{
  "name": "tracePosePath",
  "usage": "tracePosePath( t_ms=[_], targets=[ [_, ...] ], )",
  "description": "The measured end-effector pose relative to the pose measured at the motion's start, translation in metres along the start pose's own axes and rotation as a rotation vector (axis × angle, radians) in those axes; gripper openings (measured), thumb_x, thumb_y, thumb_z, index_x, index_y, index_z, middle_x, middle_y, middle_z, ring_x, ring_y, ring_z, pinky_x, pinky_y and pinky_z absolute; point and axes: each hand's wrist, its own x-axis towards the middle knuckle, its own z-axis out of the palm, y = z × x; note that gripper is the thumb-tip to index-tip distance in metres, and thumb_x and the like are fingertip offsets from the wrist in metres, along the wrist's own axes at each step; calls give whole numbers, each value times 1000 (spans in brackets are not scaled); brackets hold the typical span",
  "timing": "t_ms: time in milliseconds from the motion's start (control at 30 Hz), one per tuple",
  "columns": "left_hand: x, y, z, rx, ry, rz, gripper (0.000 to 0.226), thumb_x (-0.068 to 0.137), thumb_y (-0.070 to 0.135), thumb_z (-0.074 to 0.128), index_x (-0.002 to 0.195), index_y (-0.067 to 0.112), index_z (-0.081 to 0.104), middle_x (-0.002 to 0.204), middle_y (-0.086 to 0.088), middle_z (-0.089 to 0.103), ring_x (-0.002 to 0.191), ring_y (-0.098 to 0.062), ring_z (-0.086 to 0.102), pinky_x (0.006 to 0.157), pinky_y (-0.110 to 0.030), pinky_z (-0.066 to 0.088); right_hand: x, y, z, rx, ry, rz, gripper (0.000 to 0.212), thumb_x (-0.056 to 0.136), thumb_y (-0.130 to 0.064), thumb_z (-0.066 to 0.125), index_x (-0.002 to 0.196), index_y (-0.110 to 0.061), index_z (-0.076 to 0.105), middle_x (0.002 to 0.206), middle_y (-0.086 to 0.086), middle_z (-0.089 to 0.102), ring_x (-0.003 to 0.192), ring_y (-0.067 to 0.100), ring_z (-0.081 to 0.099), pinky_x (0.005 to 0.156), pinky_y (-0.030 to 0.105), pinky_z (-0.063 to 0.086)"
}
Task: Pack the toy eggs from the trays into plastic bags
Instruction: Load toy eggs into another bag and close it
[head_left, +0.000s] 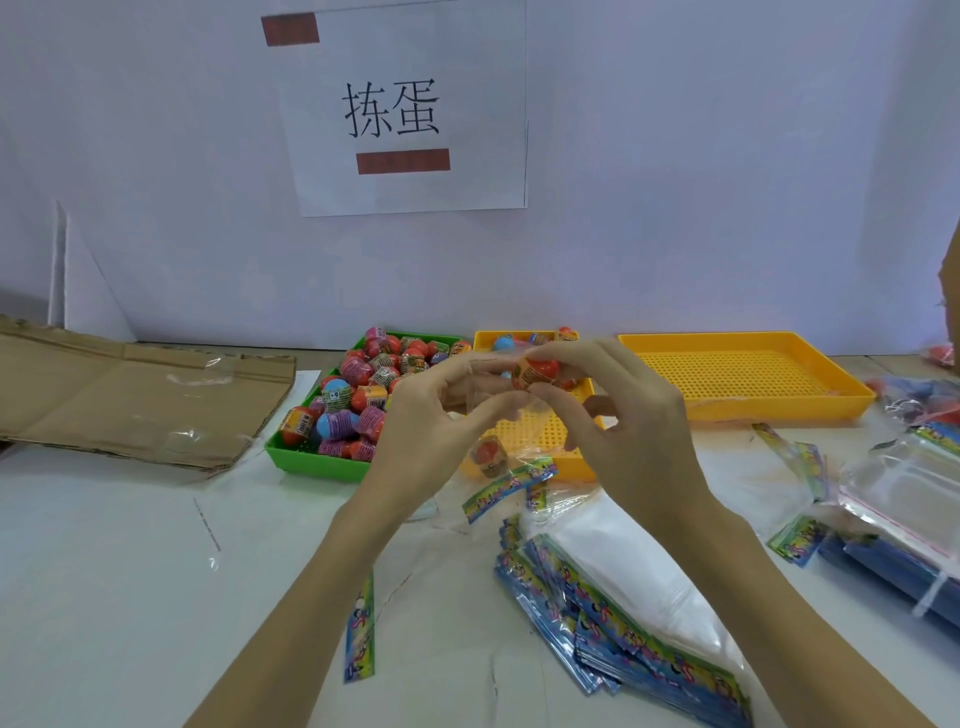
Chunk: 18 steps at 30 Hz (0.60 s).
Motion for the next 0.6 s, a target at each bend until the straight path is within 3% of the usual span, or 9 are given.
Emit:
tracePosePath(
  t_ms=[200, 300, 400, 500, 600],
  targets=[
    [1, -3, 1, 122, -24, 17, 33, 108, 21, 48, 127, 8, 71, 92, -3, 79, 84, -13, 76, 74, -33, 63, 1, -2, -1, 0, -129, -10, 26, 99, -7, 69, 123, -15, 72, 114, 2, 64, 90, 15, 66, 63, 18, 54],
    [-1, 0, 5, 161, 17, 29, 32, 108, 27, 46, 118, 15, 74, 87, -4, 77, 77, -14, 73, 72, -32, 60, 2, 0, -2, -32, -228, -22, 32, 99, -10, 68, 130, -19, 69, 117, -3, 65, 90, 12, 64, 72, 15, 48],
    [-3, 7, 8, 124, 51, 10, 26, 109, 28, 48, 114, 29, 74, 86, 0, 76, 73, -35, 70, 70, -54, 55, 0, -1, -2, -81, -261, -2, 31, 99, -18, 70, 129, -20, 65, 116, -13, 65, 91, 6, 62, 73, 6, 40],
    [-4, 13, 8, 46, 23, -23, 31, 110, 30, 47, 123, 25, 75, 96, -7, 78, 76, -54, 66, 67, -66, 54, -1, -4, 0, -115, -286, -3, 23, 98, -23, 71, 121, -19, 68, 114, -13, 65, 97, 3, 60, 79, 8, 42],
    [-3, 15, 7, 9, 36, -56, 33, 110, 30, 47, 123, 20, 76, 92, -10, 78, 66, -38, 66, 55, -46, 55, -3, -9, 1, -105, -340, -35, 31, 93, -32, 75, 118, -15, 71, 125, -7, 63, 109, -3, 51, 92, 6, 39]
  ],
)
